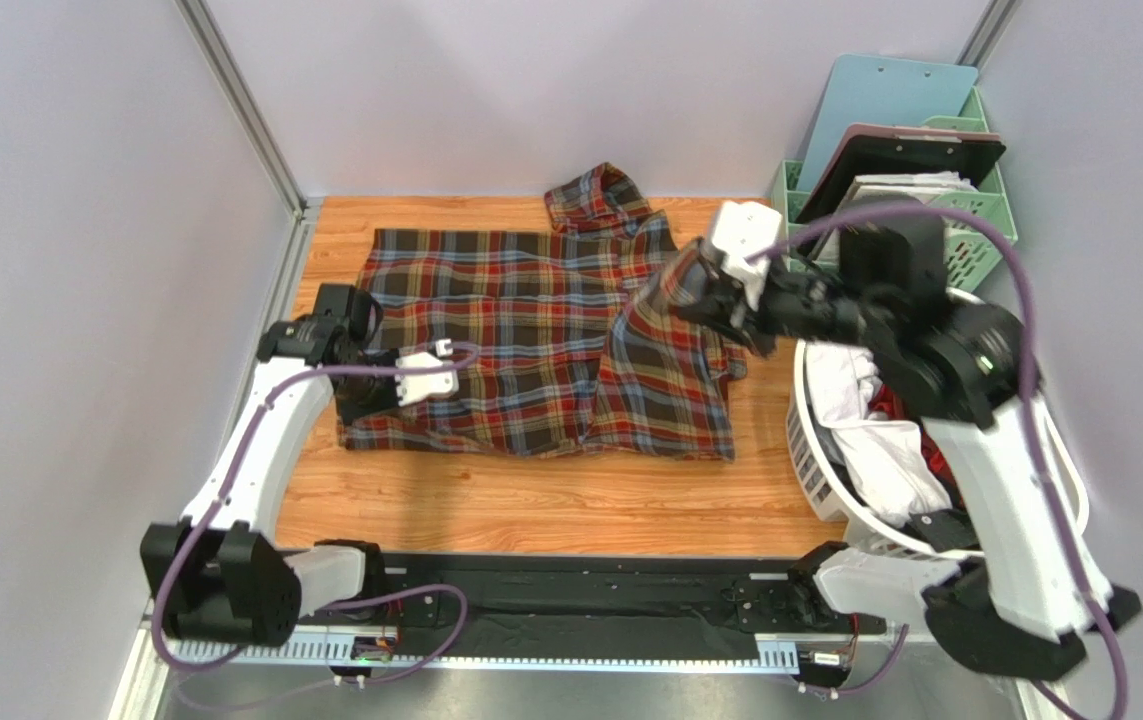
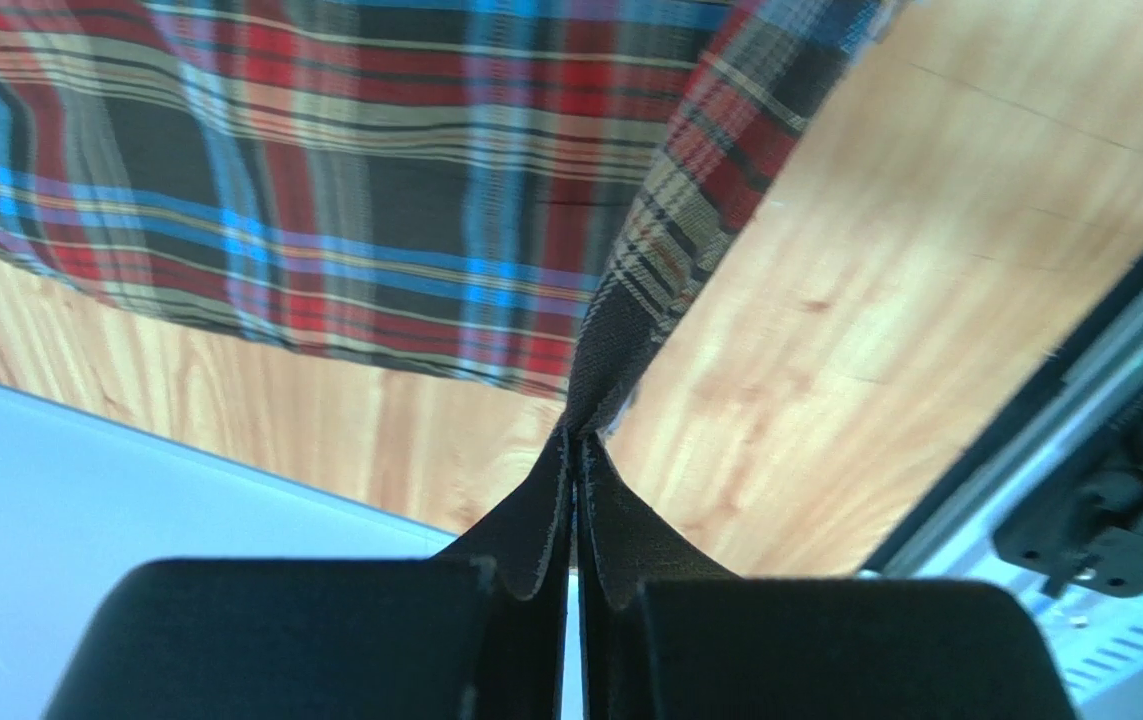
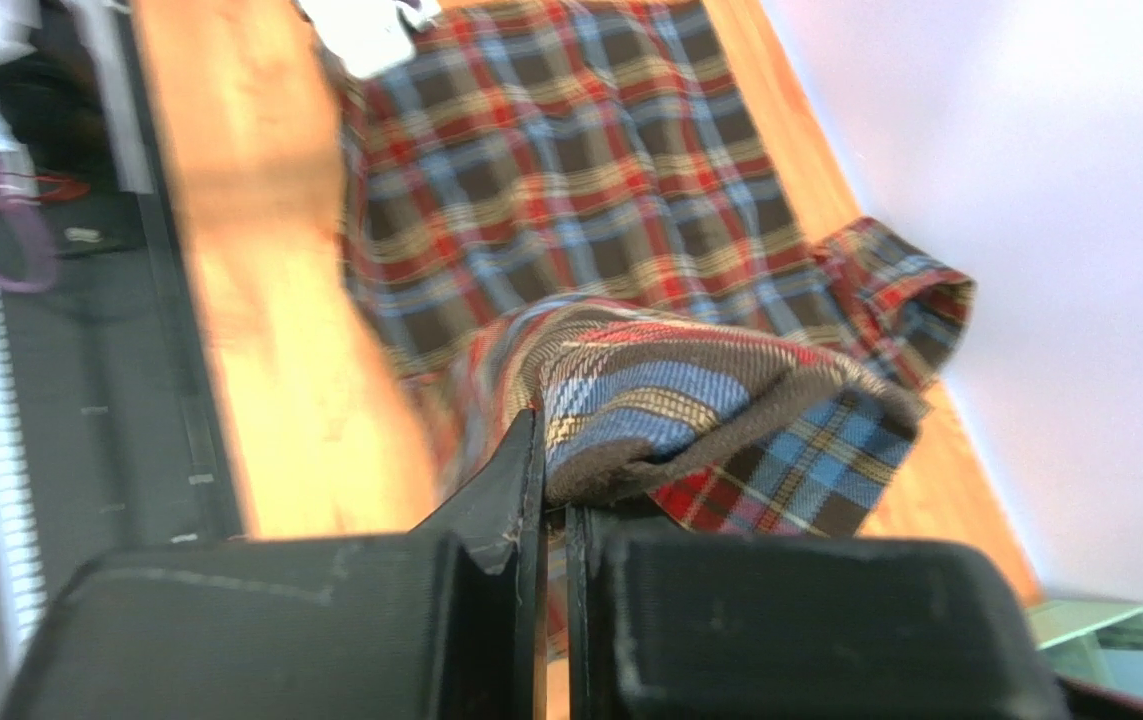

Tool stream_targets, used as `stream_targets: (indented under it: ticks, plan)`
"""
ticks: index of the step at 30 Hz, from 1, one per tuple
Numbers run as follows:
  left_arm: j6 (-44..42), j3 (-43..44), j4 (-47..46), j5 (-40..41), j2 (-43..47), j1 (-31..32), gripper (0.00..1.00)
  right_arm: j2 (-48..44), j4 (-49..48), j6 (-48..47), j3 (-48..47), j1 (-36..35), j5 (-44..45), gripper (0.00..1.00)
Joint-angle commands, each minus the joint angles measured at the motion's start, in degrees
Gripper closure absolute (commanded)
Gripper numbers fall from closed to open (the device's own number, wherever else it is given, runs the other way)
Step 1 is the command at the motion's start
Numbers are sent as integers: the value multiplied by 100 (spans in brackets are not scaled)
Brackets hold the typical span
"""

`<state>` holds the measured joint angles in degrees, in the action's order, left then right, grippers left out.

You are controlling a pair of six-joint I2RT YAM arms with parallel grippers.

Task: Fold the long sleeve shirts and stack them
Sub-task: Fold the shirt

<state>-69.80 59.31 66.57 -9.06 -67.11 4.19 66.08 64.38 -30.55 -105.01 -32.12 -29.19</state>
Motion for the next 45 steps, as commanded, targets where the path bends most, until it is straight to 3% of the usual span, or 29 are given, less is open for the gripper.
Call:
stream_targets:
  ticks: [1, 9, 17, 27, 38, 45]
  plan:
    - [-7, 651, -416, -245, -688, -181, 100, 904, -733, -830, -607, 407, -77, 100]
    - [63, 1600, -741, -245, -2049, -313, 100, 2592, -1155, -1524, -1837, 803, -491, 100]
    - [89, 1918, -970, -210, -2772, -717, 100, 3805, -1753, -1832, -2524, 892, -509, 100]
    - [370, 2023, -1549, -237, -3211, -823, 100, 4185, -2246, -1858, -2472, 892, -333, 100]
    - [608, 2708, -1533, -325, -3782, -796, 100, 3807, -2289, -1946, -2067, 1094, -272, 100]
    - [608, 2709, -1436, -245, -4029, -796, 100, 3745, -2404, -1824, -2032, 1120, -289, 100]
